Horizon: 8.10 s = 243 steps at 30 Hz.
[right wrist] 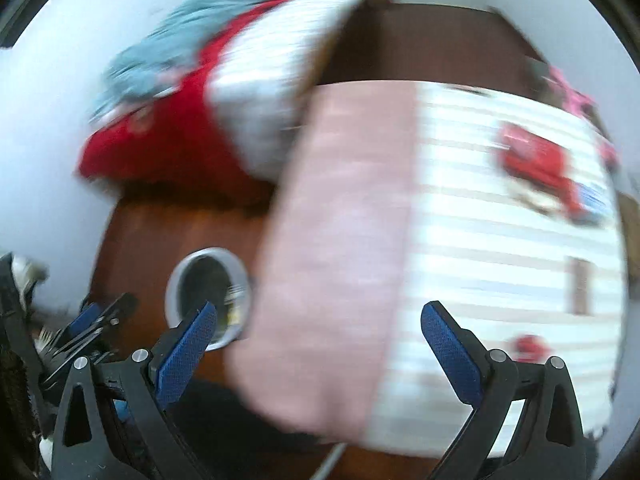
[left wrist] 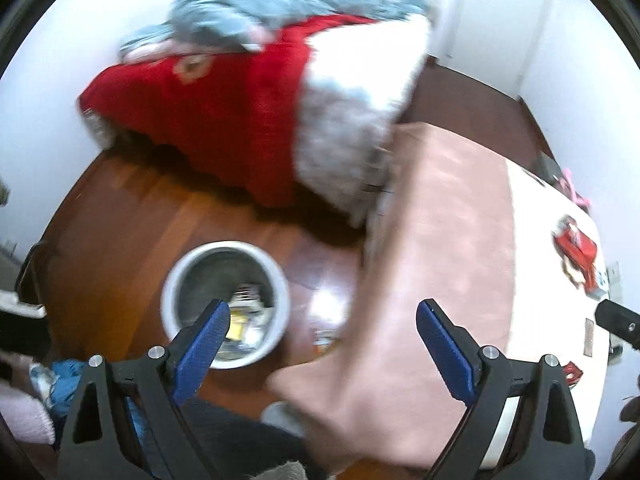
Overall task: Collect trash
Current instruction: 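Move both tools back over the table, then grasp the blue-white milk carton with the right tool while the left tool grasps the red wrapper, then carry the milk carton and red wrapper with both tools over the bin, then open both tools to drop the carton and red wrapper into the bin, then move both tools back toward the red cola can on the table, then grasp the red cola can with the right tool while the left tool grasps the bread crust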
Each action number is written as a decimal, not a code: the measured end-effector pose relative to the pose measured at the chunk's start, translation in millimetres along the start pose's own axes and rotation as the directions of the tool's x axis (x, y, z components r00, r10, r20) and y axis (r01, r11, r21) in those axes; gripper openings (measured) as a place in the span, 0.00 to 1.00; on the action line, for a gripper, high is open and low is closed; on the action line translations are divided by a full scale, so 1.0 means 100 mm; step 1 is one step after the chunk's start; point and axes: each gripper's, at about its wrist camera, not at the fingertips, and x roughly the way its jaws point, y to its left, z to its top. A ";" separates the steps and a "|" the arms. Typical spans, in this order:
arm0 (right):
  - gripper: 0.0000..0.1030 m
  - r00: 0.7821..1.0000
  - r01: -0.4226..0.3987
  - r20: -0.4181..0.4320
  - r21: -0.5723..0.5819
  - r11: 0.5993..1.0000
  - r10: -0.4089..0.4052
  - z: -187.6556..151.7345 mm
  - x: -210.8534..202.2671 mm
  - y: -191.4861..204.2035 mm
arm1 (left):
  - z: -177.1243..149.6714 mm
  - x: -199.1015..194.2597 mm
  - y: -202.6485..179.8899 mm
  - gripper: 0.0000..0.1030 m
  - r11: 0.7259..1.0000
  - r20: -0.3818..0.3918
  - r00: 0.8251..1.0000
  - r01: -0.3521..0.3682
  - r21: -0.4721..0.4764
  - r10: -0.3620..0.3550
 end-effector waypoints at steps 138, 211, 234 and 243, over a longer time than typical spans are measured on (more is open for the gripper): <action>1.00 0.888 -0.179 -0.459 -0.370 0.912 -0.012 -0.39 3.37 2.91 | -0.12 1.38 2.99 0.91 0.921 -0.246 0.968 -0.058 -0.385 -0.042; 0.92 0.920 0.152 -0.228 -0.540 0.828 -0.318 1.81 1.84 -2.07 | 0.50 1.74 -2.32 0.91 0.984 -0.191 0.980 -0.025 0.177 0.060; 0.83 0.957 0.243 -0.225 0.271 0.931 -0.185 0.97 0.87 -4.16 | 0.14 1.62 -3.93 0.57 0.829 -0.252 0.942 0.317 0.461 -0.221; 0.80 0.937 0.307 -0.228 0.175 0.936 -0.265 0.76 1.05 -3.82 | 0.17 1.55 -3.98 0.05 0.832 -0.170 0.965 0.260 0.490 -0.202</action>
